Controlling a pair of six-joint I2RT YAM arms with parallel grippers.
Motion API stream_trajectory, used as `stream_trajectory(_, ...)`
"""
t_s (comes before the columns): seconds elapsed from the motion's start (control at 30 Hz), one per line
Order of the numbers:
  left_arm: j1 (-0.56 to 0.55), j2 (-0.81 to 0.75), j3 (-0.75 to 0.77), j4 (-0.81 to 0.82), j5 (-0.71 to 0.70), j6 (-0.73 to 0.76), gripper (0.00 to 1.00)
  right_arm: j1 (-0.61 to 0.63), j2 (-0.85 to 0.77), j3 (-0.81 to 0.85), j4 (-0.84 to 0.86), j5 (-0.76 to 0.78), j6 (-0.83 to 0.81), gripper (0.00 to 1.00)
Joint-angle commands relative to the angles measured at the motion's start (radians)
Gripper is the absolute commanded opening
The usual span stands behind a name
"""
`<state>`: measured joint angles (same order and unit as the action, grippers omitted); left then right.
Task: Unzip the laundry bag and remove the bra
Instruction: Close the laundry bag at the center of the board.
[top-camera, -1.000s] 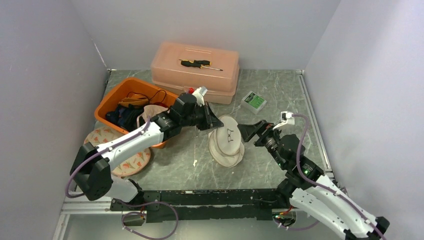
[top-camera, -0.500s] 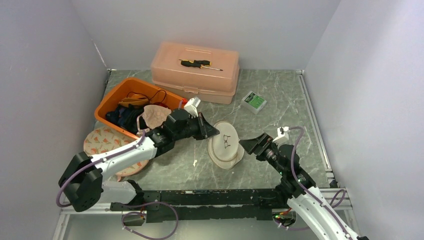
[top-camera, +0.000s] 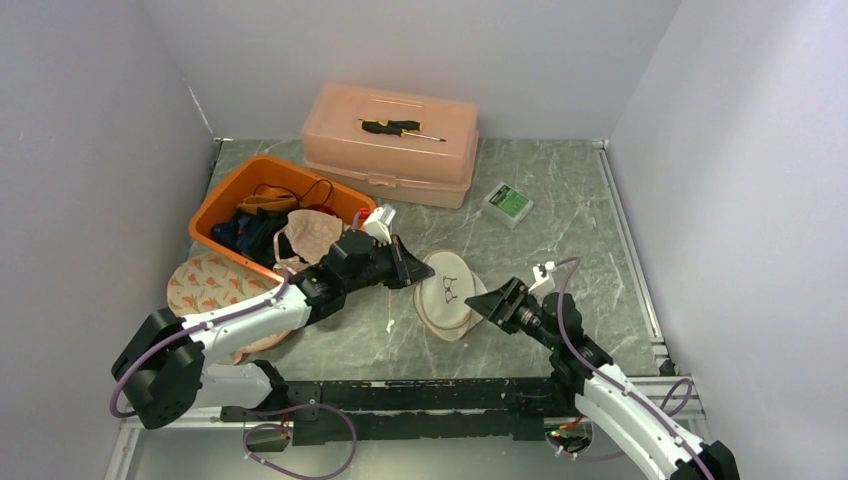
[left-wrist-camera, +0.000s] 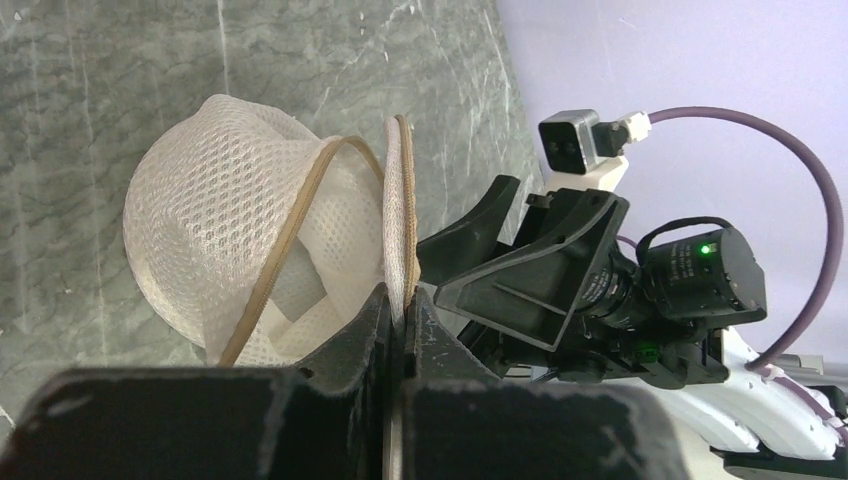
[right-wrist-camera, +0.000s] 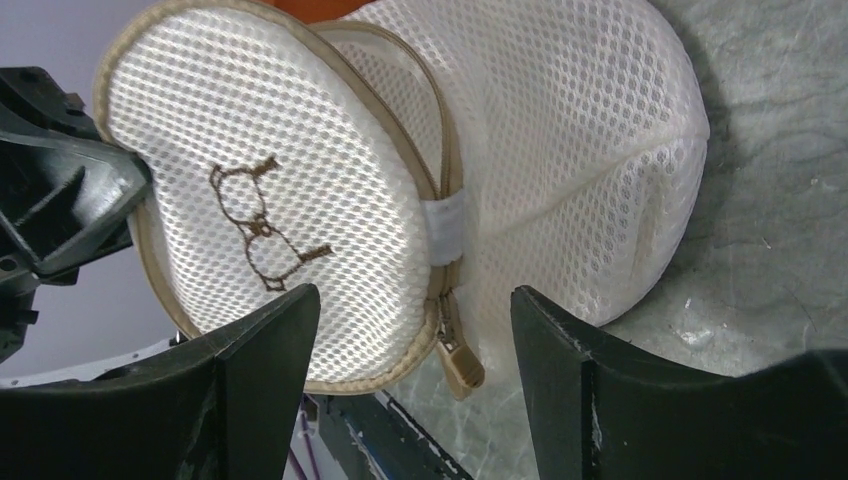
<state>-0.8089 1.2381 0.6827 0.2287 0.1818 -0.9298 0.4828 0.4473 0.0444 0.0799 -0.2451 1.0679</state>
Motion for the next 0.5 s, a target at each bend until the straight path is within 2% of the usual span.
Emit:
stream_trajectory(0.0, -0.004, -0.017, 0.003, 0.065, -0.017, -0.004, 0.03, -0.004, 0.073, -0.034, 0.2, -0.056, 0.016, 0.71)
stream_trajectory(0.1, -0.005, -0.014, -0.003, 0.066, -0.016, -0.004, 0.03, -0.004, 0.119, -0.069, 0.28, -0.074, 0.025, 0.66)
stream_trajectory(0.3, -0.003, -0.005, -0.023, 0.083, -0.007, -0.014, 0.03, -0.006, 0.169, -0.084, 0.364, -0.047, 0.016, 0.63)
stream_trajectory(0.47, -0.004, 0.008, -0.024, 0.093, 0.007, -0.019, 0.03, -0.005, 0.285, -0.055, 0.423, -0.059, 0.001, 0.48)
